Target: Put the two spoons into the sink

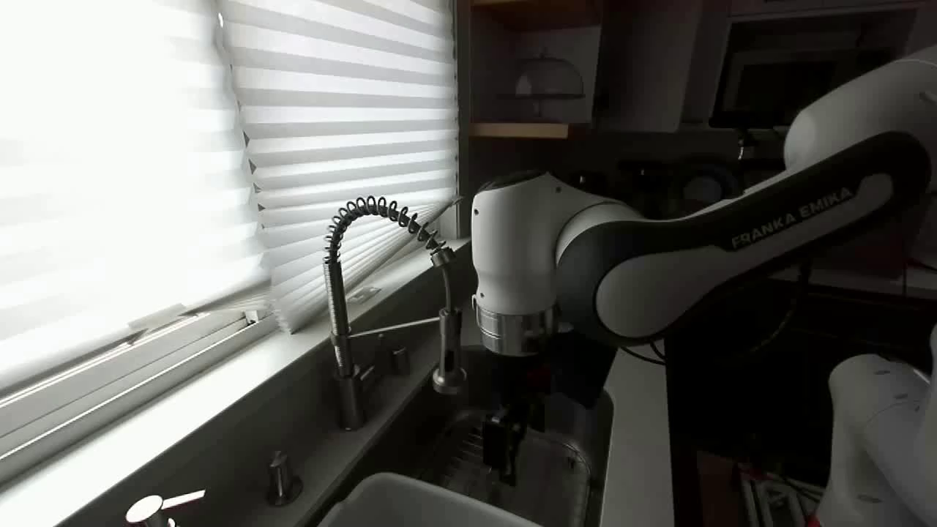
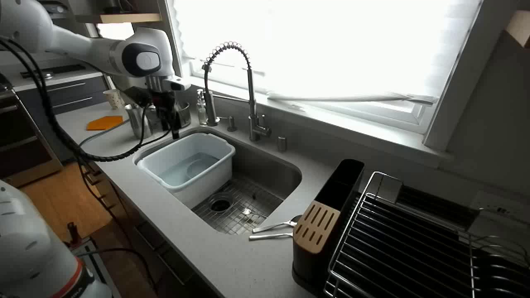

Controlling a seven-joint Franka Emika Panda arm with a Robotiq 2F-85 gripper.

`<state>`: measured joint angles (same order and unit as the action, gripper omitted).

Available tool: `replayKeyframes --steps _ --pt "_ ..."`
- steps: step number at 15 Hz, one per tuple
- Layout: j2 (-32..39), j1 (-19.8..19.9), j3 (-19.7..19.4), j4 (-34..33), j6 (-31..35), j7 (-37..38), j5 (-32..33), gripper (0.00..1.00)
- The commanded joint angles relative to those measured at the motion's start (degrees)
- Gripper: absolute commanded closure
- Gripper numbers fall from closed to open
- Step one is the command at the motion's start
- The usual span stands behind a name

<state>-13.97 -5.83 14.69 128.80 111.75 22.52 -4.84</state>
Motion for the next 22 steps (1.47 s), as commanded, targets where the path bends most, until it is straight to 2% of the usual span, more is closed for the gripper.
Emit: replayKeyframes --steps 1,5,7,12,17,19,22 --pt "0.07 -0.88 -0.83 -0.08 -0.09 0.17 0.23 0.00" --pt "0.07 -0.88 -0.83 -0.08 -0.09 0.17 0.23 0.00" --pt "2.23 0.80 -1.47 -1.80 -0.38 3.00 2.74 0.00" --pt "2.88 4.38 -6.43 -3.35 -4.30 4.68 3.42 0.00" --pt "3.56 7.92 -11.86 -3.49 -8.88 -0.87 7.29 0.00" --pt "3.16 9.10 -14.12 -2.50 -7.92 -5.83 8.81 0.00" --pt "2.96 11.73 -16.88 -1.54 -5.72 -7.07 14.07 0.00"
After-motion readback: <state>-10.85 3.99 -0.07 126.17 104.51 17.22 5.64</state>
